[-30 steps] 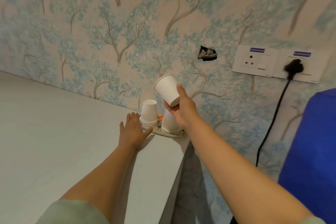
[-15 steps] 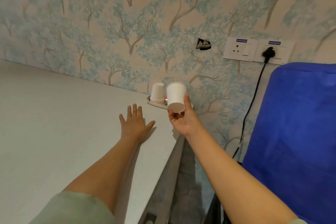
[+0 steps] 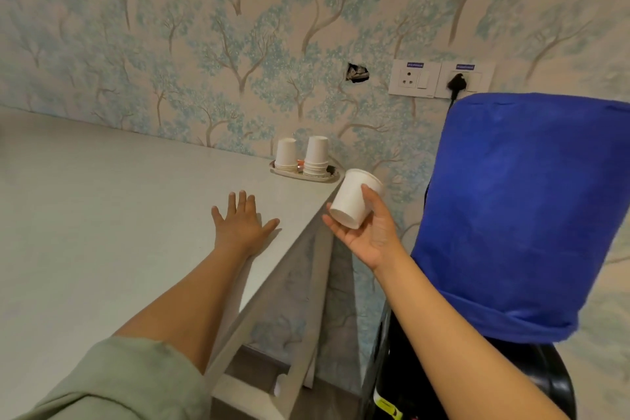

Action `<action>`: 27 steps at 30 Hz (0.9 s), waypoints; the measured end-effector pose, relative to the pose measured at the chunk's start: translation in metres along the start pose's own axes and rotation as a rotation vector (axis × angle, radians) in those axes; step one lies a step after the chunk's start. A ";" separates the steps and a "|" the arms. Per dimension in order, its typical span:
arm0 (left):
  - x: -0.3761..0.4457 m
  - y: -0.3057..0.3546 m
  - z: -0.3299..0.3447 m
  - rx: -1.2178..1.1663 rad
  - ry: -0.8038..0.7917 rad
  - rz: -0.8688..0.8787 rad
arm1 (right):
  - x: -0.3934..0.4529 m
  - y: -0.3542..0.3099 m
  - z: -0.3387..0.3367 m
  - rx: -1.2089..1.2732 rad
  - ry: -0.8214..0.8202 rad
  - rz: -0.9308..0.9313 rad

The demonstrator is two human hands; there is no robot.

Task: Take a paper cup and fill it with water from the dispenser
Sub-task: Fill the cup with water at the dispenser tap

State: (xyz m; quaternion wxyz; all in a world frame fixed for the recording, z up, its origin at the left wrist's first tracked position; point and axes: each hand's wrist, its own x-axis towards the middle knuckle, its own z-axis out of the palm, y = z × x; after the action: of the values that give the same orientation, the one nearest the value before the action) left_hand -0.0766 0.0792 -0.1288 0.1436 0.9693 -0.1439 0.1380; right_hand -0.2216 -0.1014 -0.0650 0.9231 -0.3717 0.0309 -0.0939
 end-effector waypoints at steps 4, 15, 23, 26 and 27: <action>-0.033 0.009 -0.009 0.024 -0.059 -0.035 | -0.049 -0.006 -0.032 -0.109 0.104 0.040; -0.153 0.081 -0.010 0.092 -0.124 0.060 | -0.181 -0.005 -0.152 -0.460 0.367 -0.027; -0.243 0.167 0.071 -0.115 -0.288 0.169 | -0.216 0.002 -0.192 -0.770 0.480 -0.182; -0.257 0.187 0.095 -0.136 -0.378 0.211 | -0.231 0.010 -0.223 -0.946 0.583 -0.178; -0.260 0.192 0.102 -0.139 -0.400 0.226 | -0.238 0.015 -0.234 -0.983 0.620 -0.173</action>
State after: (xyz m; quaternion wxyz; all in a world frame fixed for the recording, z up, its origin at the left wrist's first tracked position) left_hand -0.3535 -0.0672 -0.2576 0.1625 0.9429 -0.2862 -0.0517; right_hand -0.4823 -0.2038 -0.2472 0.5792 -0.7125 0.3091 -0.2477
